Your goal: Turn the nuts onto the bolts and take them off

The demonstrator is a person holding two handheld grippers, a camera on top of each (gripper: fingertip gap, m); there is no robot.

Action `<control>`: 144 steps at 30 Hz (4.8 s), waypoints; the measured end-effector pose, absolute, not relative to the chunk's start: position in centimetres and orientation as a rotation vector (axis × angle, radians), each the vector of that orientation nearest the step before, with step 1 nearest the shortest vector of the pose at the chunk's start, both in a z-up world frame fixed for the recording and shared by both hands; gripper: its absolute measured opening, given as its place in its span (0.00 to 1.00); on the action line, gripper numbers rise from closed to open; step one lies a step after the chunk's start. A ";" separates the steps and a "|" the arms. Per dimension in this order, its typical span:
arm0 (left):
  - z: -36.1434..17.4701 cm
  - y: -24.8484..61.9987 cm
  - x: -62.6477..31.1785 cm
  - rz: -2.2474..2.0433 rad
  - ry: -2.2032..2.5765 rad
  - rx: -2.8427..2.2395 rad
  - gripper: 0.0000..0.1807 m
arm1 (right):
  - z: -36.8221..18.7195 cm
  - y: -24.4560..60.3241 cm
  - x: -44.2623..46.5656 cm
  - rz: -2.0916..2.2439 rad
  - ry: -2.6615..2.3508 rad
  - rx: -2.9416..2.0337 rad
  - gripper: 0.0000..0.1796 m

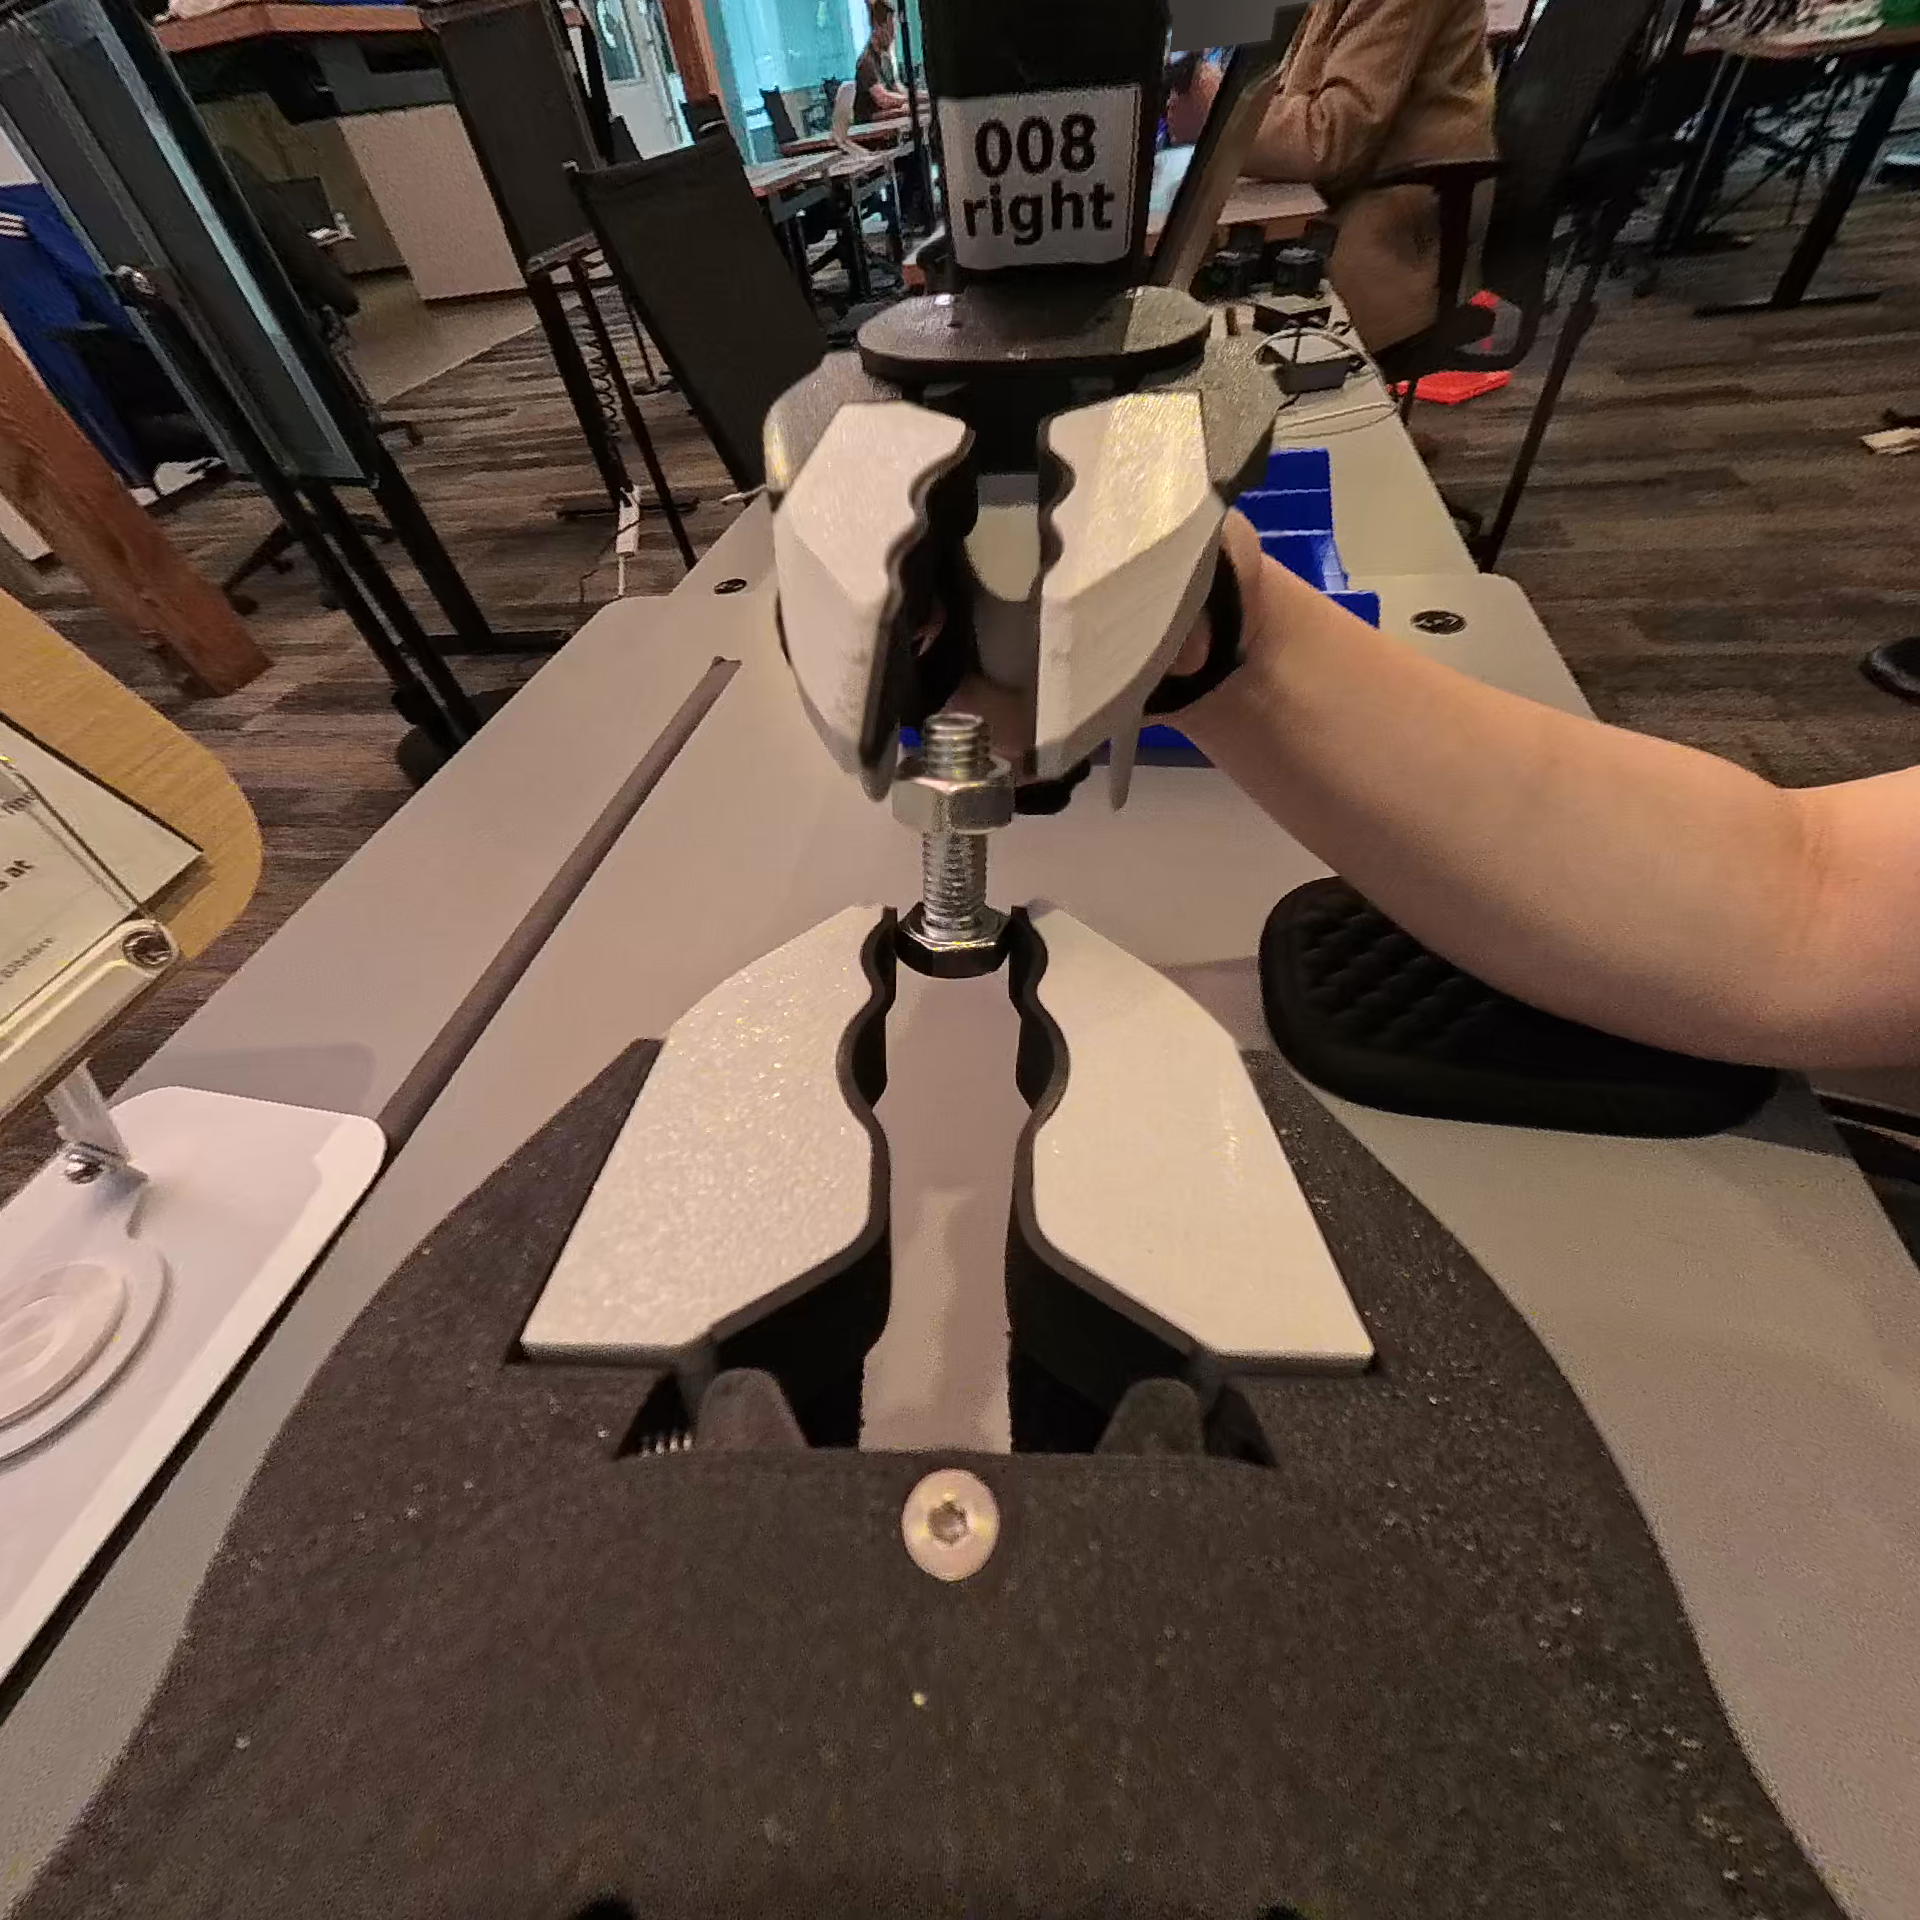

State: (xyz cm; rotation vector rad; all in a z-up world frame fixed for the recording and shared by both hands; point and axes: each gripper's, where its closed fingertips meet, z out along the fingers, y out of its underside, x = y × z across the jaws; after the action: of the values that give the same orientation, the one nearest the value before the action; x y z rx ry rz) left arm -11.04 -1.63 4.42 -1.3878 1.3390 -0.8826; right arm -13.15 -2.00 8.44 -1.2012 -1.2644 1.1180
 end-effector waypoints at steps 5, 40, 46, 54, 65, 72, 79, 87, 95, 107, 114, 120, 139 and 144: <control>4.5 -1.2 -10.9 -0.841 1.318 -1.381 0.11 | 9.0 -1.8 -12.8 1.140 -1.220 -1.204 0.17; 5.7 -0.6 -11.4 -0.880 1.221 -1.383 0.11 | 8.4 0.2 -13.4 1.046 -1.151 -1.285 0.17; 5.9 -0.3 -11.6 -0.886 1.202 -1.384 0.11 | 8.9 0.1 -12.8 1.087 -1.124 -1.272 0.17; 6.2 -0.3 -11.6 -0.868 1.192 -1.355 0.10 | 8.9 -0.1 -13.3 1.070 -1.144 -1.252 0.17; 8.9 0.0 -13.1 -0.803 1.095 -1.234 0.10 | 10.0 1.9 -11.0 1.552 -0.822 -1.278 0.10; 10.3 1.1 -14.4 -0.663 0.992 -1.181 0.10 | 9.4 3.0 -13.3 1.637 -0.710 -1.388 0.14; 10.4 1.6 -14.8 -0.661 0.954 -1.190 0.10 | 11.1 1.8 -15.5 1.809 -0.646 -1.321 0.16; 10.0 1.6 -14.4 -0.620 0.981 -1.191 0.10 | 11.5 2.3 -16.1 1.784 -0.570 -1.331 0.12; 9.3 2.1 -14.0 -0.552 0.980 -1.239 0.11 | 11.1 2.7 -15.7 1.625 -0.616 -1.362 0.10; 8.7 1.7 -13.2 -0.447 1.035 -1.264 0.25 | 11.6 -0.1 -15.4 0.838 -1.062 -1.306 0.10; 8.3 2.0 -13.0 -0.400 1.037 -1.282 0.17 | 10.9 -0.1 -16.7 0.682 -1.124 -1.302 0.10; 8.3 1.8 -13.0 -0.475 1.033 -1.304 0.12 | 11.0 -0.2 -16.6 0.573 -1.149 -1.266 0.10; 8.5 1.5 -12.6 -0.494 1.024 -1.272 0.08 | 11.7 0.0 -16.0 0.590 -1.101 -1.284 0.15; 8.5 1.7 -12.6 -0.541 1.000 -1.285 0.08 | 13.0 0.1 -15.2 0.641 -1.016 -1.277 0.22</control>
State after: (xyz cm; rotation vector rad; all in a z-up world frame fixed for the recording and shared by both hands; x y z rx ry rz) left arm -12.63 1.67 8.47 -1.2854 0.9998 -0.5407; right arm -15.16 0.08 12.98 -1.2767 -1.0164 0.6409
